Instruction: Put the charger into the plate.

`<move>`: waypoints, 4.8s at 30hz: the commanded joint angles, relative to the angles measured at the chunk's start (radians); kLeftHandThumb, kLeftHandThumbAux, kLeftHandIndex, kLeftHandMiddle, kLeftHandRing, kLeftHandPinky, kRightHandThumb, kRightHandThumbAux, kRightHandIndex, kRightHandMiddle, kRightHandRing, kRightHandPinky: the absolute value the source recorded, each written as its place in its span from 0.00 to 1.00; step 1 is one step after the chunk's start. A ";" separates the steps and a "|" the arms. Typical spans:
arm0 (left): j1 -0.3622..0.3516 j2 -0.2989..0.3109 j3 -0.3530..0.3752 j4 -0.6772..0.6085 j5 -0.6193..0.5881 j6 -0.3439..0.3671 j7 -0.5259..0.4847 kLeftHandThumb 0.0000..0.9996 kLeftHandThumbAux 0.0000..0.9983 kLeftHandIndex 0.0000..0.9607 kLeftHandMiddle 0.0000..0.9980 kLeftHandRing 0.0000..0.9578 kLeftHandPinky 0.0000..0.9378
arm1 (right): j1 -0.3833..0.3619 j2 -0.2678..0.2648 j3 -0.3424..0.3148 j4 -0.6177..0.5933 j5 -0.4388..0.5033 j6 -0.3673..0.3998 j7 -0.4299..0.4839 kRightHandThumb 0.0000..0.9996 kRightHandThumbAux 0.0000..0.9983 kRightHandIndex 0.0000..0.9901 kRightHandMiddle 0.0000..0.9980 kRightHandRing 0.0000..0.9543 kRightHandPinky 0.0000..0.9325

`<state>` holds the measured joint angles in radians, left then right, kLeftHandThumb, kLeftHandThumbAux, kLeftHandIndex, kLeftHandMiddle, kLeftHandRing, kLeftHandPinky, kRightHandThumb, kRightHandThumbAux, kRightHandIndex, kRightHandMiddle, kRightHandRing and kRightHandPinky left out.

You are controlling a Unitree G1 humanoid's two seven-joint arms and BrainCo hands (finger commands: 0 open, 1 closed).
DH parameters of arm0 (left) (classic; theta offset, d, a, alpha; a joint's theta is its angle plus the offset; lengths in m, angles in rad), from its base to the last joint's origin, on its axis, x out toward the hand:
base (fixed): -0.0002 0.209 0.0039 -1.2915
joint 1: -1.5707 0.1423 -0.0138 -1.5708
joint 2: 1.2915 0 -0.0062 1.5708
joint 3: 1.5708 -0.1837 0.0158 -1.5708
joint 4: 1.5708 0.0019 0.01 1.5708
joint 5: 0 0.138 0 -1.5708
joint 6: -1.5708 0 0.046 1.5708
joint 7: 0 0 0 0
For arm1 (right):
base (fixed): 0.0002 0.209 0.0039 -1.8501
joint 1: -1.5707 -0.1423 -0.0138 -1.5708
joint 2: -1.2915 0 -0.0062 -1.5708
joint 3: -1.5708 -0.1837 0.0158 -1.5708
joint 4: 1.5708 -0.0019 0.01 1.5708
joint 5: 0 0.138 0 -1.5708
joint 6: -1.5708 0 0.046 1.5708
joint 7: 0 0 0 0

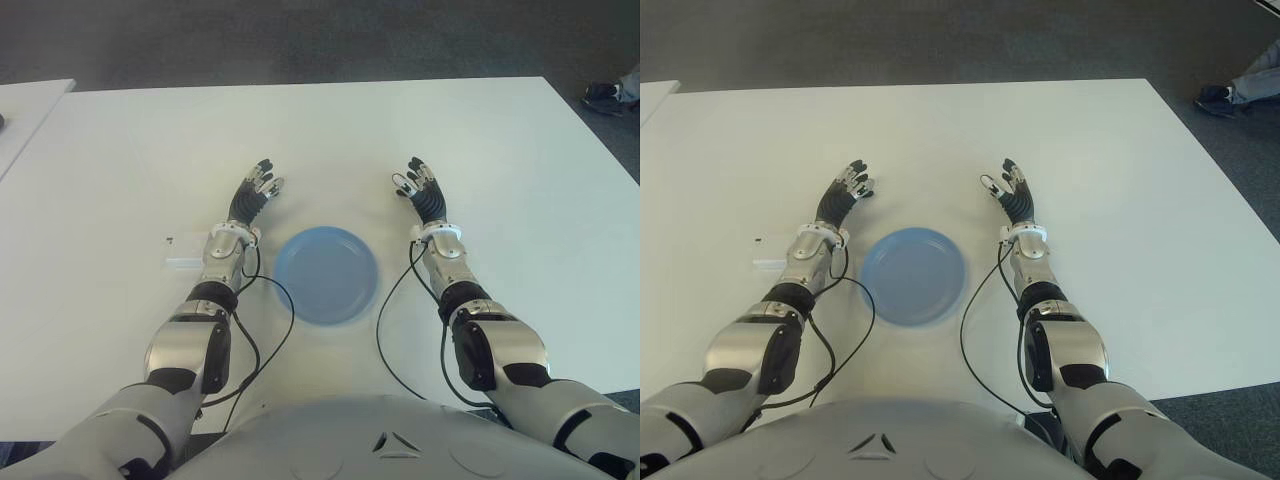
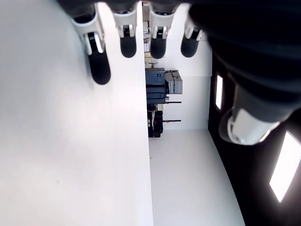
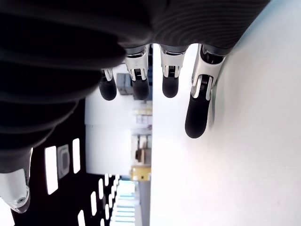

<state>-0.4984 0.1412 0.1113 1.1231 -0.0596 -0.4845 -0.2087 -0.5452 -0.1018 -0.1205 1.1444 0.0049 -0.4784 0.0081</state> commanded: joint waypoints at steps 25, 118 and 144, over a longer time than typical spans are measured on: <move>0.422 0.283 -0.072 -1.019 0.590 0.293 0.232 0.25 0.48 0.28 0.36 0.37 0.38 | 0.061 0.023 -0.022 0.081 0.008 0.083 0.003 0.04 0.57 0.02 0.07 0.04 0.01; 0.063 0.757 -0.708 0.075 1.163 -0.297 1.111 0.28 0.13 0.00 0.00 0.00 0.00 | 0.047 0.019 0.021 0.076 -0.014 0.101 0.004 0.00 0.50 0.02 0.10 0.07 0.00; 0.037 0.774 -0.815 0.053 1.145 -0.311 1.142 0.23 0.20 0.00 0.00 0.00 0.00 | 0.051 0.022 0.030 0.075 -0.016 0.085 -0.001 0.00 0.51 0.02 0.10 0.07 0.00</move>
<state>-0.4733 0.9132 -0.6821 1.1801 1.0737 -0.7921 0.9453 -0.5651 -0.0983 -0.0978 1.1663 -0.0010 -0.4726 0.0040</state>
